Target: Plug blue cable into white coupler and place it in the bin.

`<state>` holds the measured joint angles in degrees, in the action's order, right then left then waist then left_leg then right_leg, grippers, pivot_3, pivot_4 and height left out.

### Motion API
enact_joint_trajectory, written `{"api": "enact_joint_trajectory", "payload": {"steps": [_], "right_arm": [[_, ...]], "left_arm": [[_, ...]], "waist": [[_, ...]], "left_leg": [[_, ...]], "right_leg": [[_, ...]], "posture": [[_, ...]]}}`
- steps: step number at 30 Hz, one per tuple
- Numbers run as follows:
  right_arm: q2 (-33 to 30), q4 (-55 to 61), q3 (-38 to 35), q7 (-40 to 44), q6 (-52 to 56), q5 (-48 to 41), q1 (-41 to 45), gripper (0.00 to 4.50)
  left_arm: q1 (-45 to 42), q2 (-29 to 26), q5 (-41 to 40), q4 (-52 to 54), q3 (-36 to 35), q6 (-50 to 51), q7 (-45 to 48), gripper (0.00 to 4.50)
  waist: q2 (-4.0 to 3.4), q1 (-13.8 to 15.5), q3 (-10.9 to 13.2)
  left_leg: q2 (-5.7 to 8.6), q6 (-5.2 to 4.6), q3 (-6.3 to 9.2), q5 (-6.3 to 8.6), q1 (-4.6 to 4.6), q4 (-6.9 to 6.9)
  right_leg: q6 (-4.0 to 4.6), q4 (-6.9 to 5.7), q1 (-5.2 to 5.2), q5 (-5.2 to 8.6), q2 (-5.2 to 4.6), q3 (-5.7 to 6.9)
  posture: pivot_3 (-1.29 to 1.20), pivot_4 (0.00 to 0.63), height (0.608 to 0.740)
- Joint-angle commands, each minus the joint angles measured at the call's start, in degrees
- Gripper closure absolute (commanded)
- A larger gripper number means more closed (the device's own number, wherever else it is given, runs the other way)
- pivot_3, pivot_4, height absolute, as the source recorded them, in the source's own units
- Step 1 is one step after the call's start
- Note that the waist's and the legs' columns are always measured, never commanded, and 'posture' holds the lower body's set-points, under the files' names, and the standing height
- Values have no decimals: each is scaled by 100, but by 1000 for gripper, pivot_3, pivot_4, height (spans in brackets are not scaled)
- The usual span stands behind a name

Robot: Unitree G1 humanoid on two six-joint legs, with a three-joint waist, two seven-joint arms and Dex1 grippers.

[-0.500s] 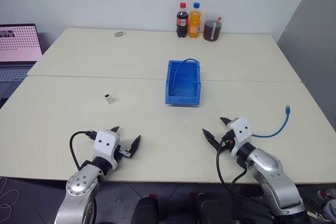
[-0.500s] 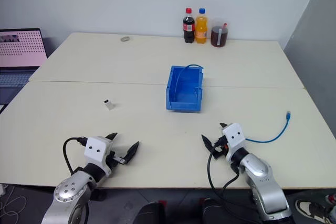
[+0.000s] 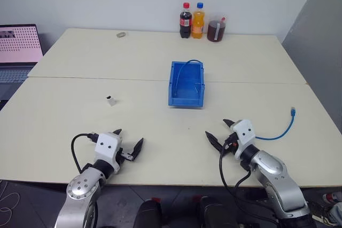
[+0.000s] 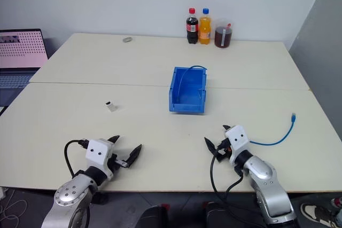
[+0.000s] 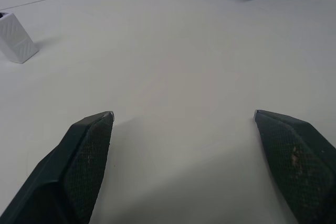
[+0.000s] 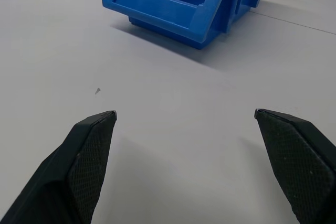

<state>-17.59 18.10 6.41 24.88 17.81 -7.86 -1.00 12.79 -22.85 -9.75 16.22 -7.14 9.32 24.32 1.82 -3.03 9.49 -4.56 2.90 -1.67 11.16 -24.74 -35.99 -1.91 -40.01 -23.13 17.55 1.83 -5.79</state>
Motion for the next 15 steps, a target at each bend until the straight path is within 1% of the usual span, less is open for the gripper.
{"api": "enact_joint_trajectory", "payload": {"steps": [1, 4, 8, 11, 15], "right_arm": [[-5, 73, -1, 27, -141, 8, 85, 11], [4, 68, 13, 24, -150, 18, 93, 11], [3, 75, 26, 18, -170, 30, 91, 11], [-2, 83, 20, 2, -181, 34, 85, 11], [-2, 121, -11, -49, -196, 52, 60, 11]], "left_arm": [[30, -58, -76, 251, -100, -249, 115, 0], [31, -80, -118, 265, -119, -327, 190, 0], [6, -91, -441, 337, -201, -176, 362, 0], [-28, -172, -527, 334, -235, -58, 433, 0], [-135, -364, -922, 402, -226, 37, 908, 0]], "waist": [[0, -1, 0], [0, -1, 0], [0, -1, 0], [0, -2, 0], [0, -3, 0]], "left_leg": [[0, 0, 0, 0, 0, 0], [0, 0, 0, 0, 0, 0], [0, 0, 0, 0, 0, 0], [0, 0, 0, 0, 0, 0], [0, 0, 0, 0, 0, 0]], "right_leg": [[0, 0, 0, 0, 0, 0], [0, 0, 0, 0, 0, 0], [0, 0, 0, 0, 0, 0], [0, 0, 0, 0, 0, 1], [0, 0, 0, 0, 0, 0]], "posture": [[0, 150, 740], [0, 150, 740], [0, 150, 740], [0, 150, 740], [0, 150, 740]]}}
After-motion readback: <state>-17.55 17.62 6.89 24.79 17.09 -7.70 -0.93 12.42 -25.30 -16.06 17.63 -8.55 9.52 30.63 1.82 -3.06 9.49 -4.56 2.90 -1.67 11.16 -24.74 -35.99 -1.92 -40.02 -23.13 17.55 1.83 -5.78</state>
